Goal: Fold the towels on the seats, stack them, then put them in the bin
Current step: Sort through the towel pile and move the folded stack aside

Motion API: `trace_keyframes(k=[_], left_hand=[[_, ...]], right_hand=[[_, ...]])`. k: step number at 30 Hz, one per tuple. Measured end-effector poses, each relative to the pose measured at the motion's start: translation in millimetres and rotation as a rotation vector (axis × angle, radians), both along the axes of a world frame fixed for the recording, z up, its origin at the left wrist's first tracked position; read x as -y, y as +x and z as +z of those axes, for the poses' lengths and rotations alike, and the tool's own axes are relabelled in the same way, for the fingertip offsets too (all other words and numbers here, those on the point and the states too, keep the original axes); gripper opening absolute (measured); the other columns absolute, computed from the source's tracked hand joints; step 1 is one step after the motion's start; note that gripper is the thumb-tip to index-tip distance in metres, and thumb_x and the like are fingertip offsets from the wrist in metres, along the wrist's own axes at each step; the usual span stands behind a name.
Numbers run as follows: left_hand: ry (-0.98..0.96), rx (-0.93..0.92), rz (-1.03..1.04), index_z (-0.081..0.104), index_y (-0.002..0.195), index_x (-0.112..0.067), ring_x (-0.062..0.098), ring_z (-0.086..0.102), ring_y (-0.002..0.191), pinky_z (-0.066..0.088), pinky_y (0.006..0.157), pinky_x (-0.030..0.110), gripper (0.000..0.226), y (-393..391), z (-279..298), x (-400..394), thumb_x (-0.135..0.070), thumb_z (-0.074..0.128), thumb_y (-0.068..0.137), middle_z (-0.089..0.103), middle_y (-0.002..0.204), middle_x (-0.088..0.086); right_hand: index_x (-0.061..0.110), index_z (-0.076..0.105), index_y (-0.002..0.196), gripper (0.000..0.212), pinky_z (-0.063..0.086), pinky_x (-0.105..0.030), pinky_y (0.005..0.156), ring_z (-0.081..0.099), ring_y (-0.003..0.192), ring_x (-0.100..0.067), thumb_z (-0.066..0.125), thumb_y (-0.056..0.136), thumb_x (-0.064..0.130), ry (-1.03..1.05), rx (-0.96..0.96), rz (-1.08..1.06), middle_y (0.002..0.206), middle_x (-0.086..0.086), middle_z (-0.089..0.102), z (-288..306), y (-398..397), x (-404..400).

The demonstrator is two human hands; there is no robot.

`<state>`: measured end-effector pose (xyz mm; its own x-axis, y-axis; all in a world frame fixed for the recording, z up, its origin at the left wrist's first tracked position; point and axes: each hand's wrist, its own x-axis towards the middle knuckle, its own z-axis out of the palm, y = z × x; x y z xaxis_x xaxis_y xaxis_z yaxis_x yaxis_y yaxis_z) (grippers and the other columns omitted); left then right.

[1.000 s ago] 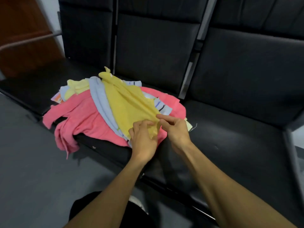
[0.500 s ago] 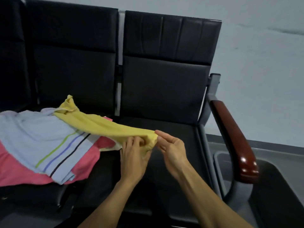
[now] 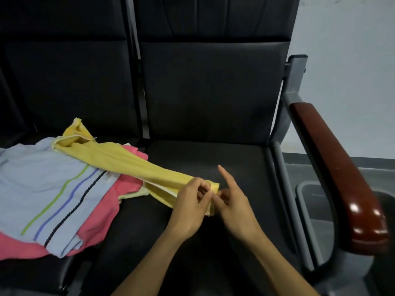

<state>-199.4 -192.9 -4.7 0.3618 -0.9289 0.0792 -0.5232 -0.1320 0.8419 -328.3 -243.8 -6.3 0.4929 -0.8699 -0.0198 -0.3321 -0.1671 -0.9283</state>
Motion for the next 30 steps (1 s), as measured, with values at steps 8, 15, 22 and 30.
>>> trace_keyframes(k=[8,15,22,30], left_hand=[[0.030,0.093,-0.129,0.059,0.109,-0.035,0.003,0.053,0.110,0.044,0.091,0.020,0.019,19.4,-11.1,-9.8,-0.039,0.067,0.092,0.059,0.109,-0.022],[-0.040,0.282,0.041,0.064,0.082,-0.024,0.007,0.058,0.076,0.050,0.066,0.038,0.020,39.9,-12.9,-14.3,-0.004,0.069,0.085,0.061,0.078,-0.017],[-0.059,0.215,0.051,0.066,0.077,-0.021,0.009,0.053,0.060,0.043,0.054,0.033,0.015,38.3,-4.8,-15.9,-0.020,0.071,0.091,0.056,0.063,-0.012],[-0.187,0.300,0.140,0.070,0.087,-0.019,0.009,0.060,0.082,0.052,0.071,0.038,0.009,37.8,0.4,-15.9,-0.011,0.070,0.091,0.064,0.082,-0.017]], right_hand=[[0.035,0.062,0.104,0.038,0.051,-0.023,0.061,0.061,0.068,-0.010,0.048,0.099,0.000,0.076,0.154,-0.175,0.078,-0.001,0.065,5.9,15.5,0.5],[0.018,0.073,0.104,0.048,0.056,-0.025,0.081,0.070,0.093,-0.012,0.048,0.088,-0.019,0.254,0.181,-0.130,0.098,-0.001,0.073,9.5,16.4,7.1],[0.026,0.060,0.082,0.021,0.042,-0.012,0.076,0.055,0.090,-0.004,0.069,0.090,0.008,-0.245,-0.063,-0.114,0.100,0.009,0.053,9.1,15.9,2.8],[0.025,0.056,0.103,0.010,0.044,-0.016,0.066,0.061,0.084,-0.003,0.054,0.100,0.015,-0.040,0.115,-0.198,0.089,0.008,0.065,14.7,1.0,5.7]])
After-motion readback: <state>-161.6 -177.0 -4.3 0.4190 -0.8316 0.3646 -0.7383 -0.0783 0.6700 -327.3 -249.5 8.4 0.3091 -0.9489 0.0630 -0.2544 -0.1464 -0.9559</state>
